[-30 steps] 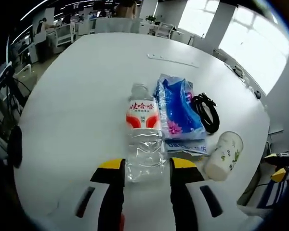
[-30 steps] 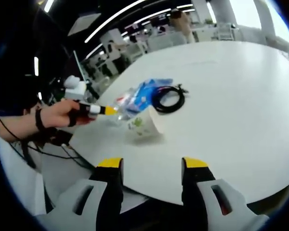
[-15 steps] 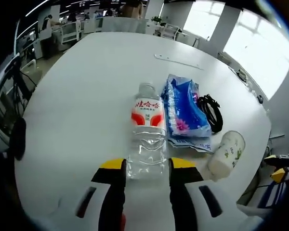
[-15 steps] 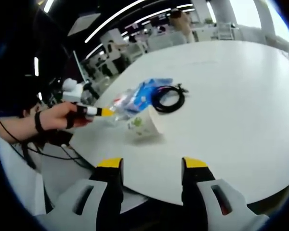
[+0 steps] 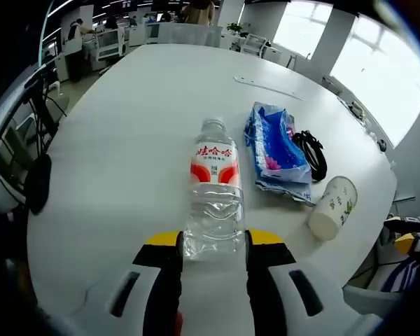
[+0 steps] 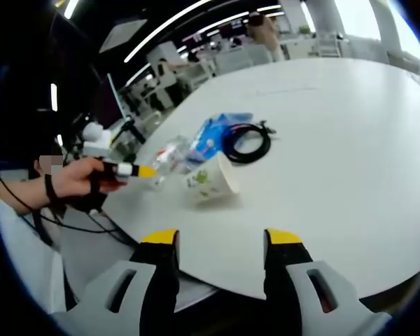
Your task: Arrange the tabletop items into an orderly group along one side of the table until the central work area is clear of visible clutter.
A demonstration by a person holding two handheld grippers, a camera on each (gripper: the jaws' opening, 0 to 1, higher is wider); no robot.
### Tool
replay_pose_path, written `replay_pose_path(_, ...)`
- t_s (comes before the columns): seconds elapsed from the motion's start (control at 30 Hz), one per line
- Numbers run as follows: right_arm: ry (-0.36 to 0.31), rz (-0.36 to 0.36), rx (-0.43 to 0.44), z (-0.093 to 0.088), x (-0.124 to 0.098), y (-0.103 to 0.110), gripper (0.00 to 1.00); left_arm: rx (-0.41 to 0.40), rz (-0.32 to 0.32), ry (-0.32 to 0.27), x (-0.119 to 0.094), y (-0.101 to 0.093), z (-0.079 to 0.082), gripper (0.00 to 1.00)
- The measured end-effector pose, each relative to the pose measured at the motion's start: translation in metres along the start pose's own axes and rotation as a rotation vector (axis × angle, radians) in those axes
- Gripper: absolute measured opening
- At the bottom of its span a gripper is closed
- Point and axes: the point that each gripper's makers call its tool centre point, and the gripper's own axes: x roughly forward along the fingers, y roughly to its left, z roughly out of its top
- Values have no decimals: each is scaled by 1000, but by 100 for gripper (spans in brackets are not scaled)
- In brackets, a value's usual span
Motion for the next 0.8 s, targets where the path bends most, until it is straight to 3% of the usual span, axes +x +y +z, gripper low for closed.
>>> replay_pose_path(0.8, 24, 34, -13, 1, 10, 5, 47, -3, 28, 57, -34, 17, -46, 34)
